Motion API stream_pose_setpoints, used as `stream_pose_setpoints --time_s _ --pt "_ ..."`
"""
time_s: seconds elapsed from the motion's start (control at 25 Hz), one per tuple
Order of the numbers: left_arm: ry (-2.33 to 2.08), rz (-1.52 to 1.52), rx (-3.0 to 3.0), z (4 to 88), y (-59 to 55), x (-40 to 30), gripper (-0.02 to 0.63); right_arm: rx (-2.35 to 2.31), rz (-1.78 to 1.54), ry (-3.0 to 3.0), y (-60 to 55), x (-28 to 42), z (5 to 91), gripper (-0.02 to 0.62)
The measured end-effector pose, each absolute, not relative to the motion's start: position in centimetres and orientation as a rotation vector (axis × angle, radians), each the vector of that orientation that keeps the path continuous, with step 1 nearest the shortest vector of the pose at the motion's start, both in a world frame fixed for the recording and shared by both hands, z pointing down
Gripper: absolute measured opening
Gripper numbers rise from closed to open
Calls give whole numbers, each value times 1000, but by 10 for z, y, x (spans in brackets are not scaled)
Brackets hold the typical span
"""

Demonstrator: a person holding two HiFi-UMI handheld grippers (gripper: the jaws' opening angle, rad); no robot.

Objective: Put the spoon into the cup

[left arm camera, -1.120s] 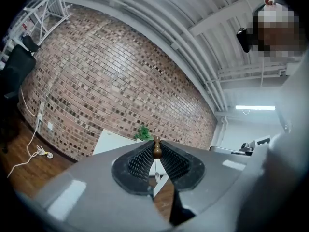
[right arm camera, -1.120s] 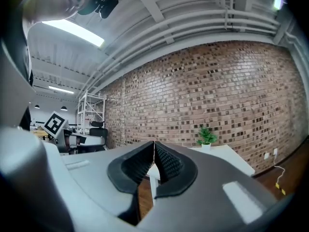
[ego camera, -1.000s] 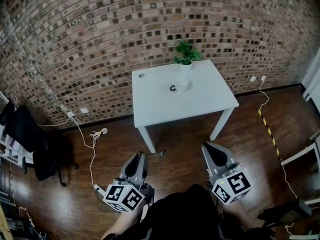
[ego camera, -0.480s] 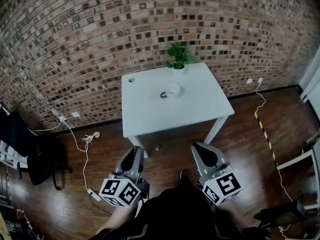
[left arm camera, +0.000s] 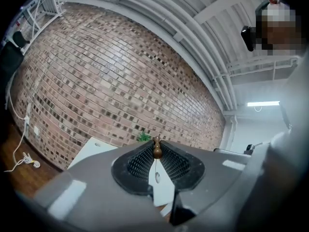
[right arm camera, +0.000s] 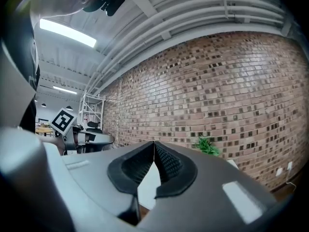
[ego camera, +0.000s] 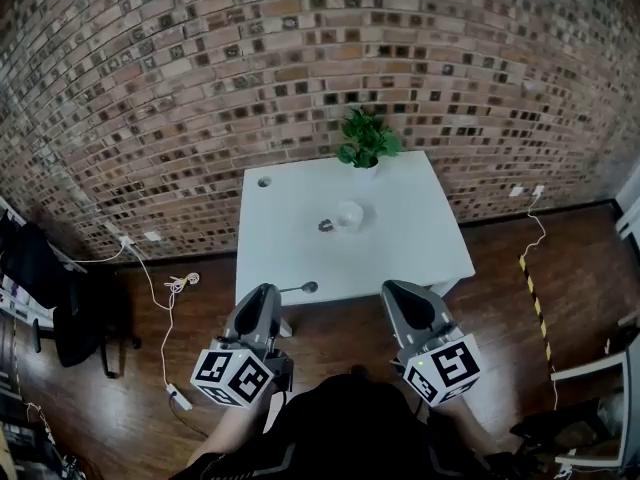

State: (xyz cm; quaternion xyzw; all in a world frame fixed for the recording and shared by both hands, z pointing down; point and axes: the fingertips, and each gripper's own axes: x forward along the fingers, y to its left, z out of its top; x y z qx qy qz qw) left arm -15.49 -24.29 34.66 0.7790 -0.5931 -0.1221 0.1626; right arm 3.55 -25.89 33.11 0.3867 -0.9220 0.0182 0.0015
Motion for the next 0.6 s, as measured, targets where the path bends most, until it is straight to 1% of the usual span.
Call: stream_pose_setpoints --time_s 0.28,0.6 --pt "-1749 -370 2167 346 -304 -138 34 1128 84 -2911 -335 53 339 9" --pt "-1770 -284 2131 364 -341 -124 34 1083 131 -2935 -375 68 352 9"
